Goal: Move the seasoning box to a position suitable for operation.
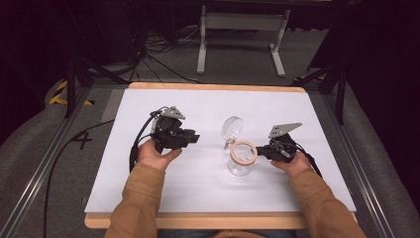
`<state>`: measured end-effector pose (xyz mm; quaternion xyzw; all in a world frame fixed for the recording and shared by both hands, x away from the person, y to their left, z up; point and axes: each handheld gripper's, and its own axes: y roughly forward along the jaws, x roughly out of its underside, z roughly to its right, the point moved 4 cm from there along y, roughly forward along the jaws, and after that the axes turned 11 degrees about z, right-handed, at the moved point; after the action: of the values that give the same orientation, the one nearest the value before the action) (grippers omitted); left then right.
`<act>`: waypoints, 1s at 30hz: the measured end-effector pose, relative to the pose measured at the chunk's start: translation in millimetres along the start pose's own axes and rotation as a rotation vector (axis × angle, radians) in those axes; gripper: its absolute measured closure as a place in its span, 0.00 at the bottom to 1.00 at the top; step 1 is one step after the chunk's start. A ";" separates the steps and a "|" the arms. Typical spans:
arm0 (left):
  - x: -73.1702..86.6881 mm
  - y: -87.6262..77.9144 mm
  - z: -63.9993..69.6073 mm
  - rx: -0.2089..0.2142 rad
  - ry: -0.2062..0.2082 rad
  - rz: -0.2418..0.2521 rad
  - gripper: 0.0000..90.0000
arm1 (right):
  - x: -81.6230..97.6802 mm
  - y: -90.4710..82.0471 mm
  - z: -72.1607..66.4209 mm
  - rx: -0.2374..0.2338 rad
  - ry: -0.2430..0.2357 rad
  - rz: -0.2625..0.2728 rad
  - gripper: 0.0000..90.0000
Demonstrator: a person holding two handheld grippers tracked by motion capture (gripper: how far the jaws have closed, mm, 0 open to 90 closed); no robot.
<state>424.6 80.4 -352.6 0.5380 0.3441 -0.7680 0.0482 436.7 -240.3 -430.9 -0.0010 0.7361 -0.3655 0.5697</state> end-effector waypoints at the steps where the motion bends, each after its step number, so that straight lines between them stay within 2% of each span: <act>1: -0.1 0.2 -0.4 0.002 0.001 0.002 0.81 | 0.5 -0.2 -0.2 -0.003 -0.001 0.003 0.99; 4: -0.8 2.0 -0.8 0.025 -0.013 -0.011 0.79 | 2.2 -1.2 -1.7 -0.001 -0.002 -0.004 0.99; 9: -2.7 7.6 0.4 0.047 -0.006 -0.026 0.77 | 4.4 -3.8 -5.1 -0.006 -0.004 -0.009 0.99; 25: -12.9 21.6 -0.7 0.050 0.020 -0.021 0.82 | 11.3 -10.3 -25.9 -0.030 -0.030 -0.023 0.99; 30: -12.8 23.4 -0.8 0.042 0.043 -0.025 0.84 | 12.2 -10.1 -32.7 -0.047 -0.046 -0.034 0.99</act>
<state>441.1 59.3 -352.8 0.5508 0.3356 -0.7639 0.0197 400.8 -235.3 -432.9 -0.0354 0.7310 -0.3578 0.5800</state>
